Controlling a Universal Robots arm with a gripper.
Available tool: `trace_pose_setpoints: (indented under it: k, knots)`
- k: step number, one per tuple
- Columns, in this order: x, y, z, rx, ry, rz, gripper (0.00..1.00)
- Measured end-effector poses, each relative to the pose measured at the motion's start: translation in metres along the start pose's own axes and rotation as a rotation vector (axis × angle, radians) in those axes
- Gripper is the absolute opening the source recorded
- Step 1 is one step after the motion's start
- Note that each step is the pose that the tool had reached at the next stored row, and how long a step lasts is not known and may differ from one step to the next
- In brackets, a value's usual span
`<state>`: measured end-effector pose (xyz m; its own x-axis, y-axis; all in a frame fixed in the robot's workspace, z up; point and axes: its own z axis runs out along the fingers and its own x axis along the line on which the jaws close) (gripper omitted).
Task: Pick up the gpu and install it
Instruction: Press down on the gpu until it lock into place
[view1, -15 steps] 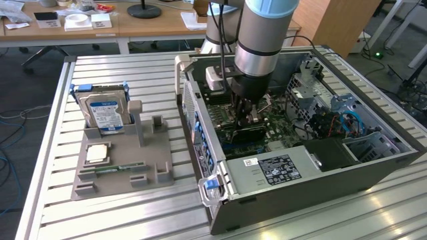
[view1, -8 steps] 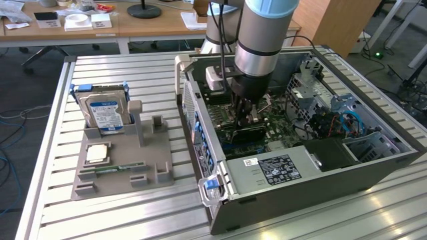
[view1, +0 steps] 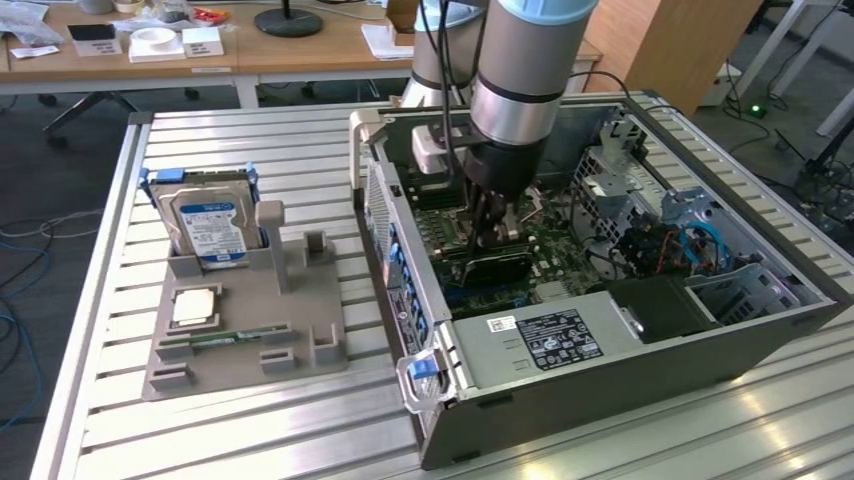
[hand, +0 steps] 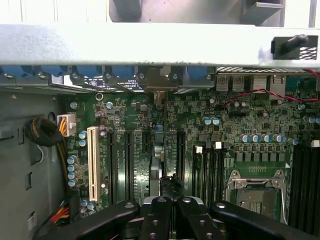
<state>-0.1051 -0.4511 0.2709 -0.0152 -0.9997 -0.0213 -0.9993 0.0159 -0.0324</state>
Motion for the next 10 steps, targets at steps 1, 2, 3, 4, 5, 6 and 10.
trace_pose_setpoints:
  k: [1, 2, 3, 4, 5, 6, 10]
  knots:
    - [0.0, -0.0001, -0.0008, 0.0, 0.0, 0.0, 0.11]
    - [0.0, -0.0001, -0.0015, 0.0, 0.0, 0.0, 0.11]
    - [0.0, -0.0002, -0.0019, 0.0, 0.0, 0.0, 0.11]
    - [0.0, -0.0002, -0.0023, 0.0, 0.0, 0.0, 0.11]
    - [0.0, -0.0004, -0.003, 0.0, 0.0, 0.0, 0.11]
    - [0.0, -0.0005, -0.0036, -0.0001, 0.0001, 0.0, 0.11]
    - [0.0, -0.0018, -0.0129, -0.0003, 0.0, 0.0, 0.11]
